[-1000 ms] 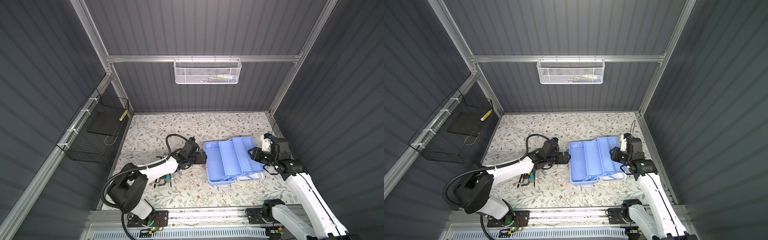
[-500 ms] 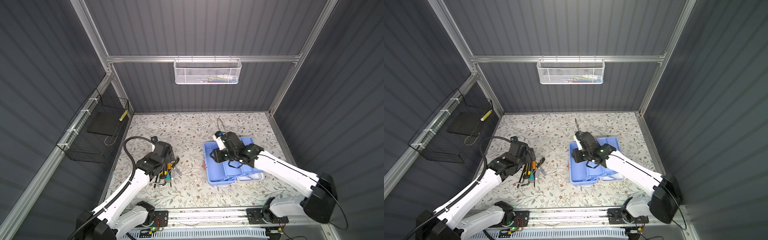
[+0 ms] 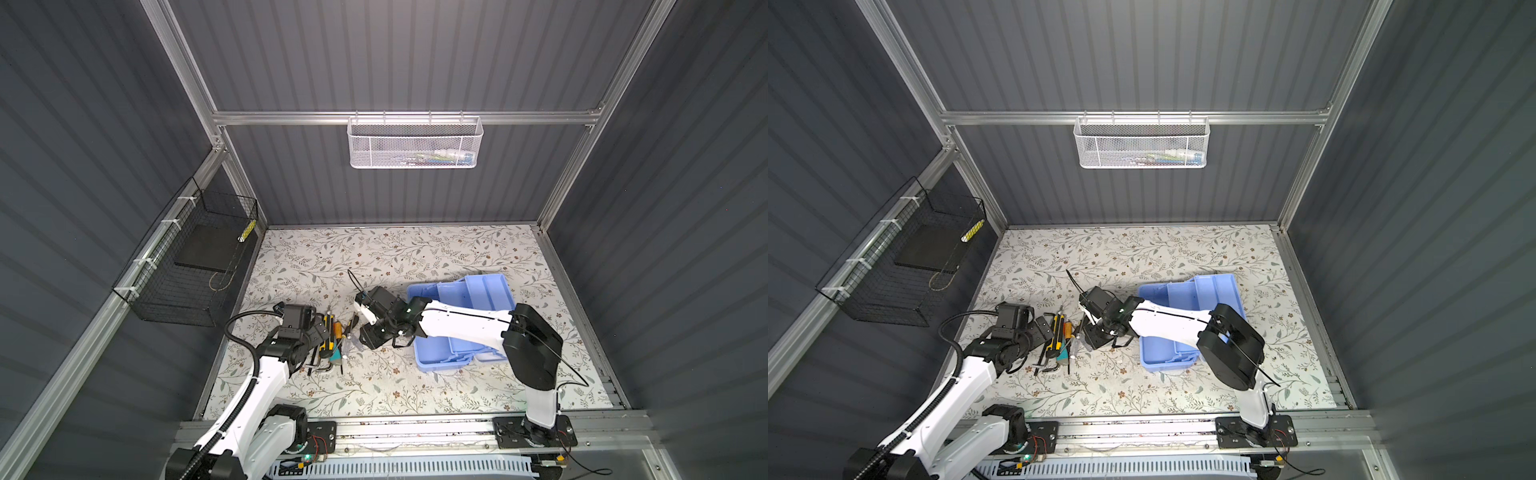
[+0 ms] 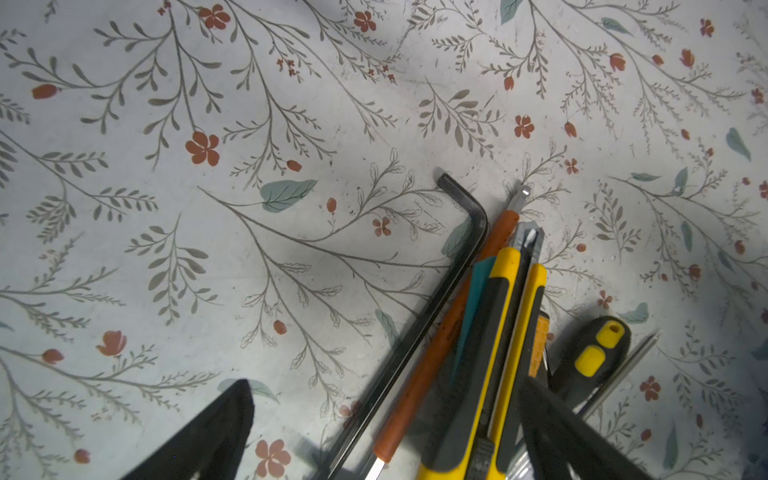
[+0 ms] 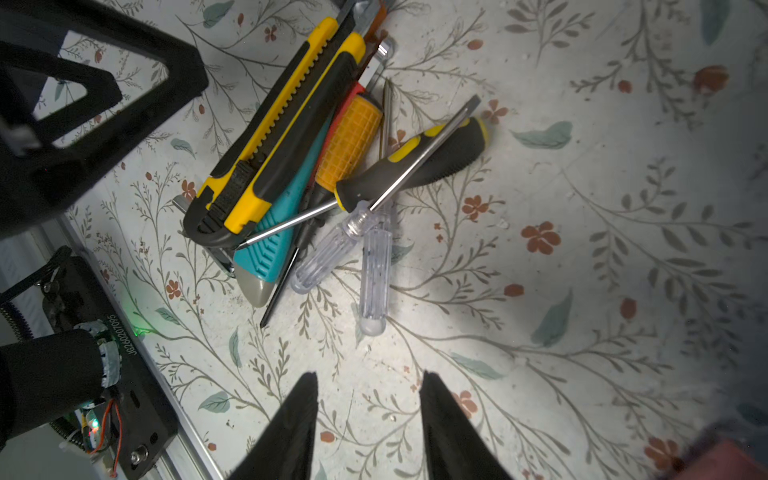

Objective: Pack the tool kit
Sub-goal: 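Reach the right gripper across to the tool pile beside the left gripper, then lower the right gripper and close it on the clear-handled screwdriver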

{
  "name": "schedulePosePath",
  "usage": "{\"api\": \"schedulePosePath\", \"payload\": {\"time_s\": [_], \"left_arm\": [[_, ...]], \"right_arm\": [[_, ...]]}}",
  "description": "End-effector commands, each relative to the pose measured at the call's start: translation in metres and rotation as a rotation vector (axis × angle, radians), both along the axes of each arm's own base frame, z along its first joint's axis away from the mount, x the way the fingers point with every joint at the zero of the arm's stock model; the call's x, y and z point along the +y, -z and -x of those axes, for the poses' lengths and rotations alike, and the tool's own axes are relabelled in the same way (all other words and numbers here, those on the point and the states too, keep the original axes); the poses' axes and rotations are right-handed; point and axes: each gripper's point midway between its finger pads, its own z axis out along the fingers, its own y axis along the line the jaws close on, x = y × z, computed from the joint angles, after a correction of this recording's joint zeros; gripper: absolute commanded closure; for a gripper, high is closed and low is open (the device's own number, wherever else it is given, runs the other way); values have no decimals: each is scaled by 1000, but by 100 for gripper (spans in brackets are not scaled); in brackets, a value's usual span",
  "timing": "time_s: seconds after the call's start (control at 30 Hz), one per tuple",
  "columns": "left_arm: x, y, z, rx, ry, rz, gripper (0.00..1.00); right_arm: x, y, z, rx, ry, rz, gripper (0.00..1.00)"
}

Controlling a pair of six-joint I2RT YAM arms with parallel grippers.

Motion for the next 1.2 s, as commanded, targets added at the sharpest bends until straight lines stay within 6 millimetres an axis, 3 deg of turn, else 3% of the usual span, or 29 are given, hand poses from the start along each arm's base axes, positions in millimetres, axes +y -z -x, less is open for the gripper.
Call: {"api": "schedulePosePath", "payload": {"time_s": [0.0,0.13,0.4,0.77,1.17], "left_arm": [[-8,4,2,-19,-3,88,1],[-17,6,1,-47,35,128,0],[-14,-7,6,-61,65,96,1],[-16,1,8,-41,82,95,1],[-17,5,7,-31,106,86,0]], "right_arm": [[23,-3,-6,20,-21,-54,55],[35,7,-12,59,0,-54,54],[35,31,-18,116,46,37,54],[39,53,-16,149,34,98,56],[39,52,-22,128,52,108,65]]}}
